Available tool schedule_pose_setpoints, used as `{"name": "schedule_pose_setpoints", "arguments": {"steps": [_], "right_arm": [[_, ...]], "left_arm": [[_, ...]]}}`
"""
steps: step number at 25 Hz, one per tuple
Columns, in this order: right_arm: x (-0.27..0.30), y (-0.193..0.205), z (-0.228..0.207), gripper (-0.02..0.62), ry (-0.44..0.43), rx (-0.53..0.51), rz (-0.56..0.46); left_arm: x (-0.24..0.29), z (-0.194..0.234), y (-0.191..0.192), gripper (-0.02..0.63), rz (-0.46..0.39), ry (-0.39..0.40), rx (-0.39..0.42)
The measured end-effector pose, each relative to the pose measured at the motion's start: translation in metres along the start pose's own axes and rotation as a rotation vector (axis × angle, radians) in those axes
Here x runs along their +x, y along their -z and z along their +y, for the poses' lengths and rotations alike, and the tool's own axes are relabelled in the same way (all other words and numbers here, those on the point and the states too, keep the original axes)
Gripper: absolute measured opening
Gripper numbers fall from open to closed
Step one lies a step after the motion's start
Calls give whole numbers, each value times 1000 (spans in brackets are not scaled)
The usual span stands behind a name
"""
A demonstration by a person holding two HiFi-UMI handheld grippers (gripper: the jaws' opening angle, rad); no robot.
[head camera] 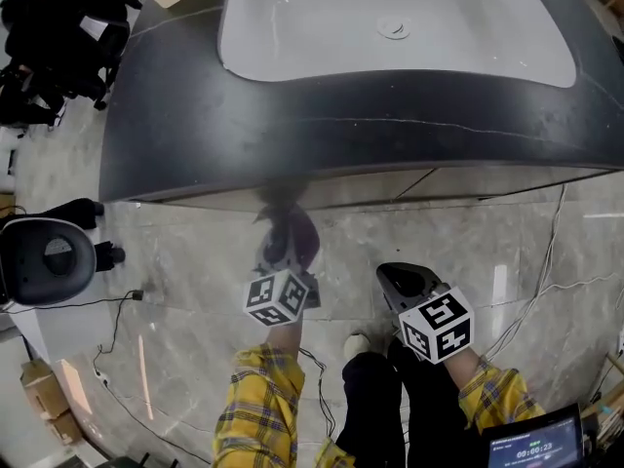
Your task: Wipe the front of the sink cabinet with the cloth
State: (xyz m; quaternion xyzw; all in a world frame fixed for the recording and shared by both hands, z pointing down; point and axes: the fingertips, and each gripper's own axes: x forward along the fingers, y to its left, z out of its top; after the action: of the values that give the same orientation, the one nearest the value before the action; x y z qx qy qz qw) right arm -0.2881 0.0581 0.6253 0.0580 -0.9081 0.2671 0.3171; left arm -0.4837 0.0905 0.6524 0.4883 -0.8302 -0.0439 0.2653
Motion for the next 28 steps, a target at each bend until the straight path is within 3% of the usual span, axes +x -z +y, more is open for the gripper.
{"name": "schedule_pose_setpoints", "arguments": {"steps": [8,28], "right_arm": [[-26,11,-27,6,37,50,-24],[-76,36,-93,6,140,183,-84]], "left_arm": [[21,-64,24,51,61,121,76],[65,-179,80,51,165,294,98]]}}
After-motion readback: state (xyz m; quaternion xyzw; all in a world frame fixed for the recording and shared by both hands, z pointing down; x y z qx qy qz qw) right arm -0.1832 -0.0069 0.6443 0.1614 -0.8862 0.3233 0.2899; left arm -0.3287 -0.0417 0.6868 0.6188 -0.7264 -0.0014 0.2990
